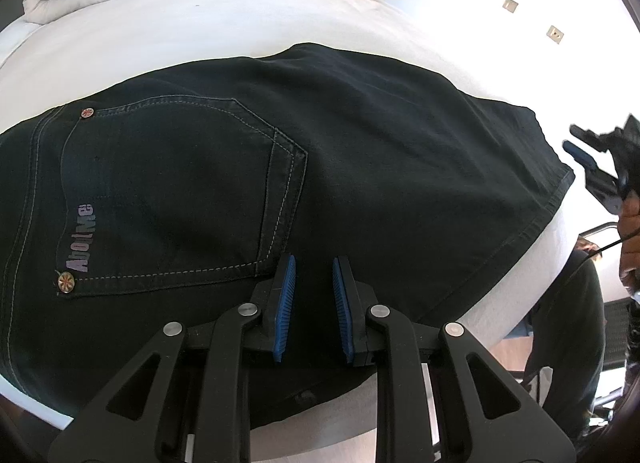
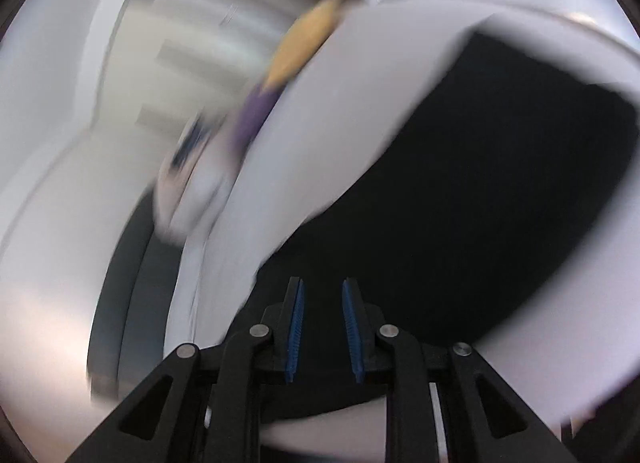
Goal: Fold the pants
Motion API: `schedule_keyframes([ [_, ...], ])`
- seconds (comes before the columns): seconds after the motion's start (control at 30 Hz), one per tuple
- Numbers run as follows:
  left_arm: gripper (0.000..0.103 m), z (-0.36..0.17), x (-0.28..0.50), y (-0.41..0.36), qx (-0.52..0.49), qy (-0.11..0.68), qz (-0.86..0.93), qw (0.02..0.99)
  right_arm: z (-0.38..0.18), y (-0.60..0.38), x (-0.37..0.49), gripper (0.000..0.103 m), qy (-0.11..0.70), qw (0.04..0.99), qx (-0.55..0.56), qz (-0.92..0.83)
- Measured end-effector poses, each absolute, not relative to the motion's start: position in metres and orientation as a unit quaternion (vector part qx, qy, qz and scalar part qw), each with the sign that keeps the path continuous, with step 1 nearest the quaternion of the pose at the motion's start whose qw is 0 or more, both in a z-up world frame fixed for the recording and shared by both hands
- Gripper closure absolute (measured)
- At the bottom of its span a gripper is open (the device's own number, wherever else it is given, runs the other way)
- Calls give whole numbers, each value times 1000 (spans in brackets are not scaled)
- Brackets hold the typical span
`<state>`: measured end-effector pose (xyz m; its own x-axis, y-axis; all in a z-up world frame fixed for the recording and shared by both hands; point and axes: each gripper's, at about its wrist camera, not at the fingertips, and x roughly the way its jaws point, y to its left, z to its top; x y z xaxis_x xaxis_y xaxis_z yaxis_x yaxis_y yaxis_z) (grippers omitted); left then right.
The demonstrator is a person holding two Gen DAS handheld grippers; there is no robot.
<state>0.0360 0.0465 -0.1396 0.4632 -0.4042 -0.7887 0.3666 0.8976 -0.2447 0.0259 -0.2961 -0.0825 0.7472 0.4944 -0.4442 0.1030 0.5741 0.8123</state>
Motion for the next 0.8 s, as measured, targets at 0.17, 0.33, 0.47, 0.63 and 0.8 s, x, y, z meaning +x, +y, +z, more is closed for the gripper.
schedule_keyframes([
  [0.17,84,-140,36,45,-21,468,-224,855,-104,-210,94,80,414,773,432,209],
  [0.33,84,-140,38,45,-20,470,-227,853,-152,-182,147,90,473,731,444,209],
  [0.47,84,-141,39,46,-23,470,-229,852,-166,-237,151,103,427,731,501,178],
  [0.63,84,-141,40,46,-21,471,-228,852,-176,-344,118,103,333,750,565,89],
  [0.8,84,-141,39,46,-22,471,-224,853,-176,-441,81,103,252,755,605,0],
])
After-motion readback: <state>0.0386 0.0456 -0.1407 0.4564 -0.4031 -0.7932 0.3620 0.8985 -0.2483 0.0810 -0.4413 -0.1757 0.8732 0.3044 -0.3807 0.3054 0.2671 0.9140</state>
